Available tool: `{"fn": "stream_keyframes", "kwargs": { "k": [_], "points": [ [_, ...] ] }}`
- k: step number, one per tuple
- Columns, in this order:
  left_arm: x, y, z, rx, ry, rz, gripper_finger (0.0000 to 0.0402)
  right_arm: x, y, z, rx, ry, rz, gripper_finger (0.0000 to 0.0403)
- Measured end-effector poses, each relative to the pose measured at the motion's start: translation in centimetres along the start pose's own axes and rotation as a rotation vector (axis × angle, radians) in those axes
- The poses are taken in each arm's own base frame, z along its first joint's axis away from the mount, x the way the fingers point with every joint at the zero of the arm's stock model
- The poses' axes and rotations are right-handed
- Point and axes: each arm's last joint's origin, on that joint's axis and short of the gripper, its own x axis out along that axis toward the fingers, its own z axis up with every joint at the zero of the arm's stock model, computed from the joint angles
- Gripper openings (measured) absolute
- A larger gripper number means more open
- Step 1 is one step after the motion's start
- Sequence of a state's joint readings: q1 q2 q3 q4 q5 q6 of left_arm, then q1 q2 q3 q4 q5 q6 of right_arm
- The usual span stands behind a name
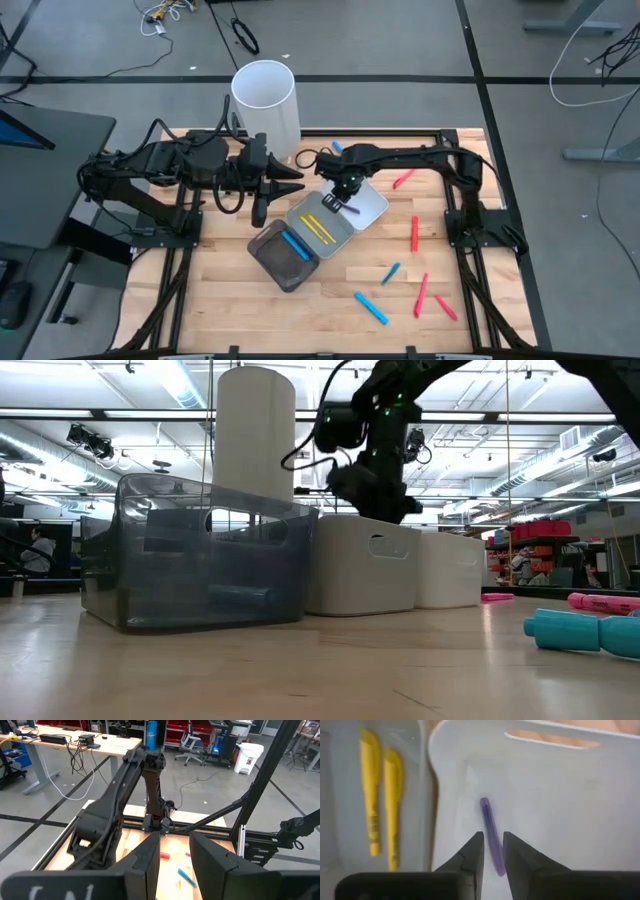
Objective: Pick & Place Markers
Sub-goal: Put the green pen into the white bin
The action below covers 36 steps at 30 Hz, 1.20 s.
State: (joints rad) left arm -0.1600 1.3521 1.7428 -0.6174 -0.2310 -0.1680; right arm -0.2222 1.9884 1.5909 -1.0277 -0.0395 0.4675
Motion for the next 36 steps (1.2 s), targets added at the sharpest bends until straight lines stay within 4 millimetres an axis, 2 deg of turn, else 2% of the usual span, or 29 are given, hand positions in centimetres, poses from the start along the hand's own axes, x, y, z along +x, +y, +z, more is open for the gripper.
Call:
{"fn": "stream_keyframes", "kwargs": {
  "k": [7,15,20,32,36],
  "points": [
    [0.0,0.0,0.0,0.000,0.000,0.000,0.0112,-3.5,0.2,-0.6,0.006,-0.096,0.054,0.0073],
    [0.0,0.0,0.0,-0.001,-0.001,0.000,0.0112,-7.4,1.4,-0.7,-0.062,-0.321,0.175,0.0073],
    [0.0,0.0,0.1,-0.002,-0.007,-0.001,0.0112,-10.6,2.0,-1.2,-0.126,-0.479,0.252,0.0073],
    [0.0,0.0,0.1,0.000,-0.009,0.010,0.0112,-18.1,3.8,-3.6,-0.268,-0.828,0.483,0.0073],
    [0.0,0.0,0.0,0.017,-0.007,0.018,0.0112,-19.8,4.5,-4.4,-0.321,-0.920,0.559,0.0073]
  ]
}}
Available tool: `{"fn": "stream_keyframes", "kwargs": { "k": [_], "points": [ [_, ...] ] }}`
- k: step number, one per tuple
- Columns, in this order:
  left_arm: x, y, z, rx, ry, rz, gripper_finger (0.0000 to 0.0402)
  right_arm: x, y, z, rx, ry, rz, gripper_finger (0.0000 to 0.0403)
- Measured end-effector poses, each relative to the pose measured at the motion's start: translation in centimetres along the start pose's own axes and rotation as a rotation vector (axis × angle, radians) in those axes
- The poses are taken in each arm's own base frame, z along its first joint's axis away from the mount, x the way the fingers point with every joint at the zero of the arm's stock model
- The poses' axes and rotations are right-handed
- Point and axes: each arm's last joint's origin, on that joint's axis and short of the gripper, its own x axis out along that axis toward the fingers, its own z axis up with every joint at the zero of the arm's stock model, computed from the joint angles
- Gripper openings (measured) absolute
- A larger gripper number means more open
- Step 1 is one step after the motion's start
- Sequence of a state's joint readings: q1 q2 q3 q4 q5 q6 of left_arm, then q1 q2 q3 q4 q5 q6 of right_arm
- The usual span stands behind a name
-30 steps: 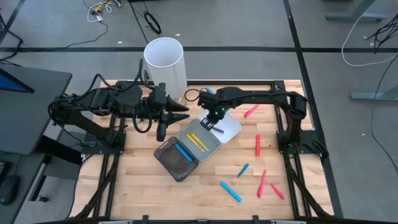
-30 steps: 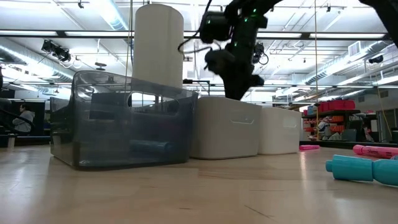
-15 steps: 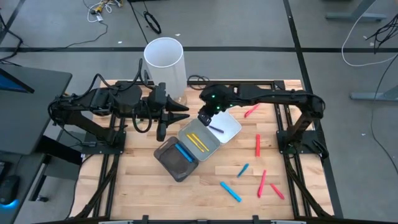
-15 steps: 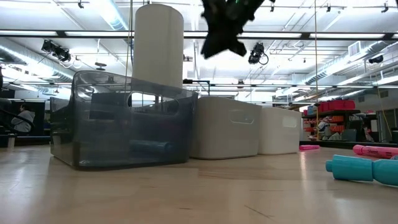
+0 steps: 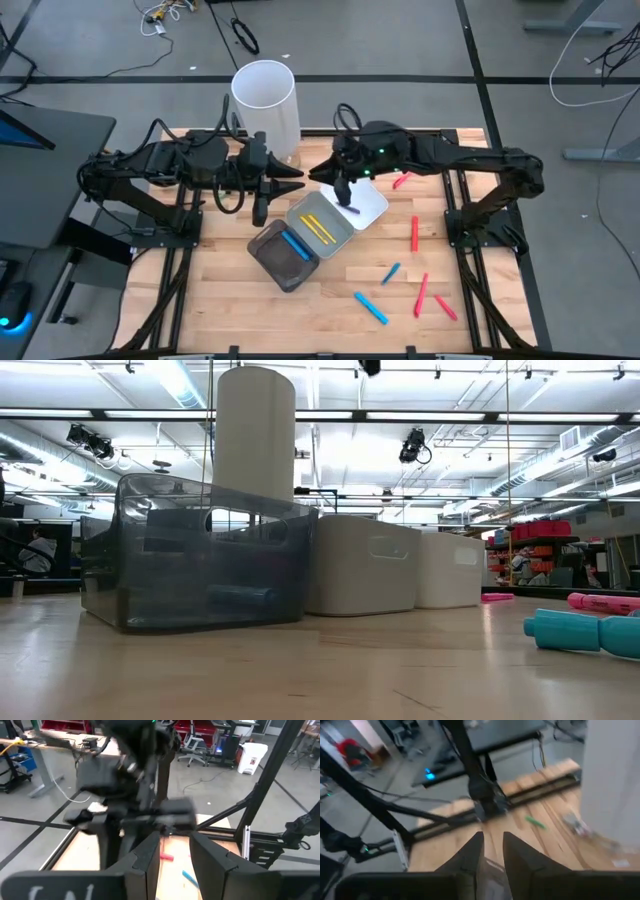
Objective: Pick & Place Markers
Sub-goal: Put the green pen into the white bin
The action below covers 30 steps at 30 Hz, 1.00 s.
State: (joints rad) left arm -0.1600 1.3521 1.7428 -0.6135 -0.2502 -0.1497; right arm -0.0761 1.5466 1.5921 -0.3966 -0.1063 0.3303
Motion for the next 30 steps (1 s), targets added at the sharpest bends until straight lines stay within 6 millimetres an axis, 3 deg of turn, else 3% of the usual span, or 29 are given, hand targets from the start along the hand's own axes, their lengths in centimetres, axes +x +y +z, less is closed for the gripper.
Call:
{"fn": "stream_keyframes", "kwargs": {
  "k": [6,11,21,30],
  "points": [
    [-0.9,0.8,-1.5,-0.004,0.144,0.149,0.0112,-0.5,1.3,0.1,-0.019,-0.019,0.059,0.0073],
    [-3.2,2.1,-2.5,-0.010,0.240,0.333,0.0112,-0.6,1.8,0.0,-0.063,-0.014,0.069,0.0073],
    [-7.4,4.8,-4.5,-0.038,0.476,0.504,0.0112,-0.6,1.8,0.2,-0.080,-0.038,0.076,0.0073],
    [-10.8,7.3,-5.0,-0.062,0.541,0.669,0.0112,-0.6,1.8,0.2,-0.081,-0.040,0.077,0.0073]
  ]
}}
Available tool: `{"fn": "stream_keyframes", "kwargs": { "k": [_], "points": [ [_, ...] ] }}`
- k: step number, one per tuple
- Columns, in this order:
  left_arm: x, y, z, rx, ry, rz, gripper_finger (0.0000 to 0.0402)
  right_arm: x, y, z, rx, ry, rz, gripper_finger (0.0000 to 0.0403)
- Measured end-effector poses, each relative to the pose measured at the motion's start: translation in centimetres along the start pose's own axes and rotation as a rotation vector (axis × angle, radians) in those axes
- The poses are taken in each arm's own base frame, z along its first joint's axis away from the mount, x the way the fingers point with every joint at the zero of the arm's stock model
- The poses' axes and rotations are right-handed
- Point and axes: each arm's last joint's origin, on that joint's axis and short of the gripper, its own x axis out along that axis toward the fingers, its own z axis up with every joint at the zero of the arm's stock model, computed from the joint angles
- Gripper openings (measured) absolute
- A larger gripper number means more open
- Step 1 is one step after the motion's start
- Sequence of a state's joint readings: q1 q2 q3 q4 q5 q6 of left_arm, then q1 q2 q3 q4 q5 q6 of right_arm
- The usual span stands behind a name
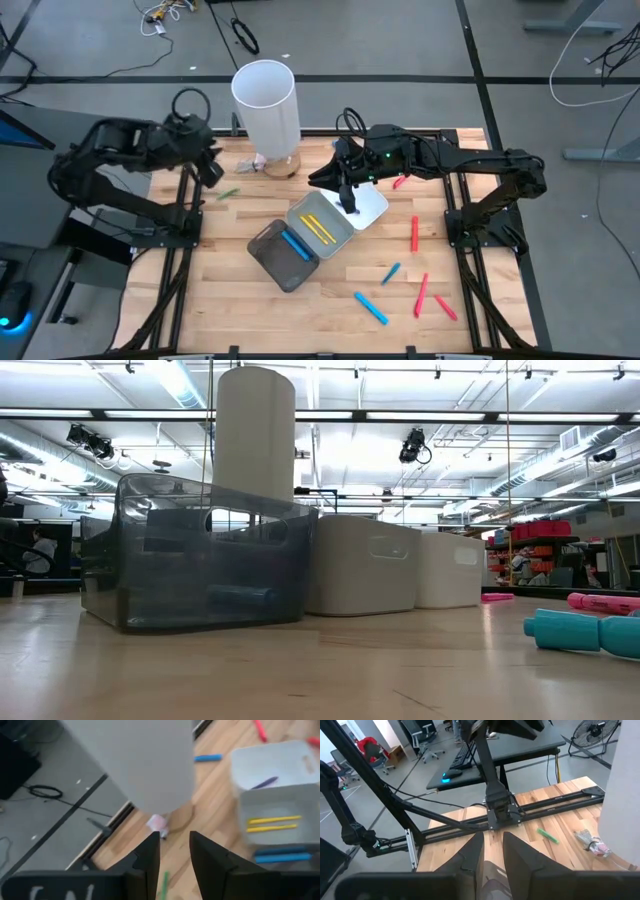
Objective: Pick & Place Markers
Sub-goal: Put the green pen into the white bin
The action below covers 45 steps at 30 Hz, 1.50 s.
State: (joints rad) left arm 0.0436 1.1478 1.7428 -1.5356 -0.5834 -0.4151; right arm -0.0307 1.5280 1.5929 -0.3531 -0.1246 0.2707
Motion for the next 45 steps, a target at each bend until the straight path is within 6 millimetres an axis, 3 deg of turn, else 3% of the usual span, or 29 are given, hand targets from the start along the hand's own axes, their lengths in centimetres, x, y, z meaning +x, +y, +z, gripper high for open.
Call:
{"fn": "stream_keyframes", "kwargs": {
  "k": [5,13,24,45],
  "points": [
    [-0.2,1.8,-0.5,0.002,0.041,0.018,0.0112,0.0,0.0,-0.1,0.001,0.006,-0.002,0.0073],
    [0.9,3.3,-0.2,0.027,0.120,0.021,0.0112,0.0,0.0,-0.1,0.001,0.009,-0.002,0.0073],
    [2.1,6.8,-0.1,0.002,0.206,0.114,0.0112,0.0,0.1,-0.3,0.004,0.043,0.042,0.0073],
    [8.2,10.2,1.0,-0.023,0.403,-0.041,0.0112,0.0,-0.1,-0.8,-0.006,0.089,0.030,0.0073]
  ]
}}
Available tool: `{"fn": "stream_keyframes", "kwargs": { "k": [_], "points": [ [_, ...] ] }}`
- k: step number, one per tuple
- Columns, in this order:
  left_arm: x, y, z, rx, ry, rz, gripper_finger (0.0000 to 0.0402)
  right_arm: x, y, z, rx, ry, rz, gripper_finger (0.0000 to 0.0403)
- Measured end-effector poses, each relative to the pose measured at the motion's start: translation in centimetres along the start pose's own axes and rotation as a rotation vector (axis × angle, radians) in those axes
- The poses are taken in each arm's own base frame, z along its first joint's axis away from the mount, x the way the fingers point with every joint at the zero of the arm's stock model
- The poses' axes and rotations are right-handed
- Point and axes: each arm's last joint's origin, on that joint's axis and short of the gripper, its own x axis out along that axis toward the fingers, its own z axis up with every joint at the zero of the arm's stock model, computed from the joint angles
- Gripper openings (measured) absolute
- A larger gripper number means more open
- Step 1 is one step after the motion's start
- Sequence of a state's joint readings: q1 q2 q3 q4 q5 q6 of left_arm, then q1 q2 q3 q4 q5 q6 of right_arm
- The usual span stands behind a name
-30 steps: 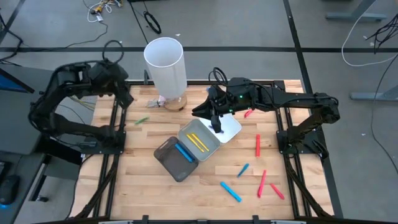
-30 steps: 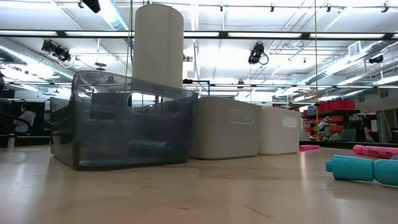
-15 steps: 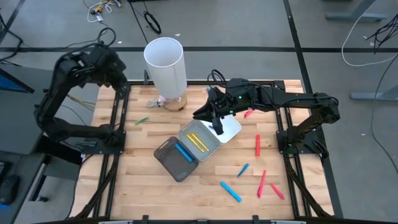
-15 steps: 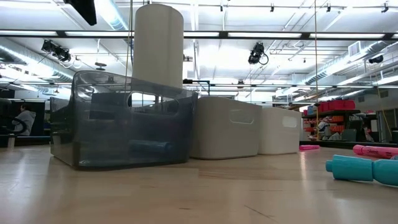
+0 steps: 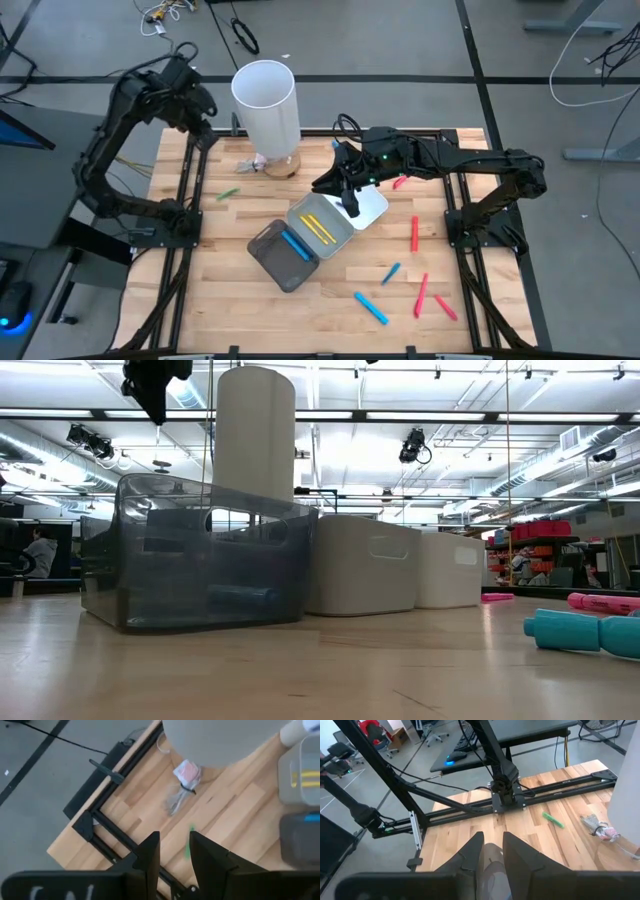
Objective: Pick & Place Markers
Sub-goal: Put the green pen into the white bin
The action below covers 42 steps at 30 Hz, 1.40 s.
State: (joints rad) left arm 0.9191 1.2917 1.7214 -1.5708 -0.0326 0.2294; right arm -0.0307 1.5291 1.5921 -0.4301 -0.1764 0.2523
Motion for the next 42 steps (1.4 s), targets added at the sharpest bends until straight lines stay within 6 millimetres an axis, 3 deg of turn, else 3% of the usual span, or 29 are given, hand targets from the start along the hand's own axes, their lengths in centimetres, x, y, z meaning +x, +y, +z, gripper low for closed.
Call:
{"fn": "stream_keyframes", "kwargs": {
  "k": [19,34,42],
  "points": [
    [8.4,-0.7,-4.2,0.013,0.360,-0.075,0.0112,0.0,0.0,0.0,-0.060,0.000,-0.002,0.0073],
    [9.3,-0.9,-3.7,-0.006,0.291,-0.101,0.0112,0.0,0.0,0.0,-0.078,-0.001,-0.003,0.0073],
    [11.1,-1.8,-3.9,-0.009,0.289,-0.107,0.0112,0.0,0.0,0.0,-0.077,-0.001,-0.003,0.0073]
  ]
}}
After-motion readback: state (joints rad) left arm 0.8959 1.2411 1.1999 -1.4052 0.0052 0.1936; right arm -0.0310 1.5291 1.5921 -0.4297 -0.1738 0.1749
